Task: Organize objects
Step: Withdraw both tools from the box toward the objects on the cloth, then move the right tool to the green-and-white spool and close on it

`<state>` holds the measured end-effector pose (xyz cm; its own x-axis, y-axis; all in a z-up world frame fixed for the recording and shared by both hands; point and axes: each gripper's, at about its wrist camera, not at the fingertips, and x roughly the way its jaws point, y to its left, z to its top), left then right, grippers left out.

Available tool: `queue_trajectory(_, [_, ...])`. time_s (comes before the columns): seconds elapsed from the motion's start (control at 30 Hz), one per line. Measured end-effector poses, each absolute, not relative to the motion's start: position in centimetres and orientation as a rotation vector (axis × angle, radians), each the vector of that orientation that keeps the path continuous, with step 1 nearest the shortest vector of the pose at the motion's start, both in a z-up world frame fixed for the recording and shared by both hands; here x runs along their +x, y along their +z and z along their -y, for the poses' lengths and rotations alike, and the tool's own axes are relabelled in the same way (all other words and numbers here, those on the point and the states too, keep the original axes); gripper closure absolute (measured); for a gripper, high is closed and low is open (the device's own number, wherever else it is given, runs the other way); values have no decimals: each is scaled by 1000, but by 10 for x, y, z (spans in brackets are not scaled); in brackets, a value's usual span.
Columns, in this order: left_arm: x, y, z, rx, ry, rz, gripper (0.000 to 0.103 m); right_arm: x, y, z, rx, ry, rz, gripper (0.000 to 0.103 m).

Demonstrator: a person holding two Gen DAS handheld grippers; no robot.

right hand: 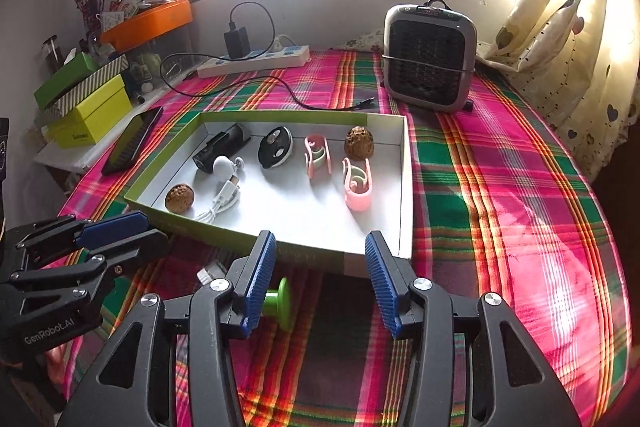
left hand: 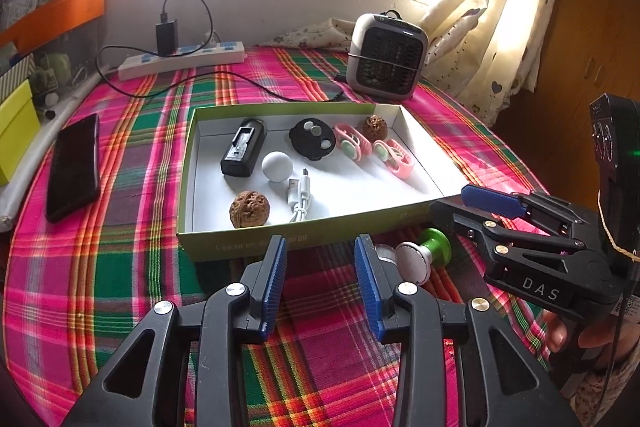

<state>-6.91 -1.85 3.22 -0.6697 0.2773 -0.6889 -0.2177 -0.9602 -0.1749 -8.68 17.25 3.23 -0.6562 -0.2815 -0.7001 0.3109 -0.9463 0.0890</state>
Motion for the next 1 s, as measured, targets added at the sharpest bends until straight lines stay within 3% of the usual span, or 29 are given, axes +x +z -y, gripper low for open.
queue_trajectory(0.13, [-66, 28, 20, -1115, 2619, 146, 67, -80, 28, -174, 1093, -2585, -39, 48])
queue_trajectory(0.5, [-63, 21, 27, -1135, 2622, 164, 66, -69, 19, -167, 1089, -2515, -3, 42])
queue_trajectory(1.0, [-64, 18, 28, -1147, 2614, 173, 66, -70, 14, -154, 1119, -2547, -102, 42])
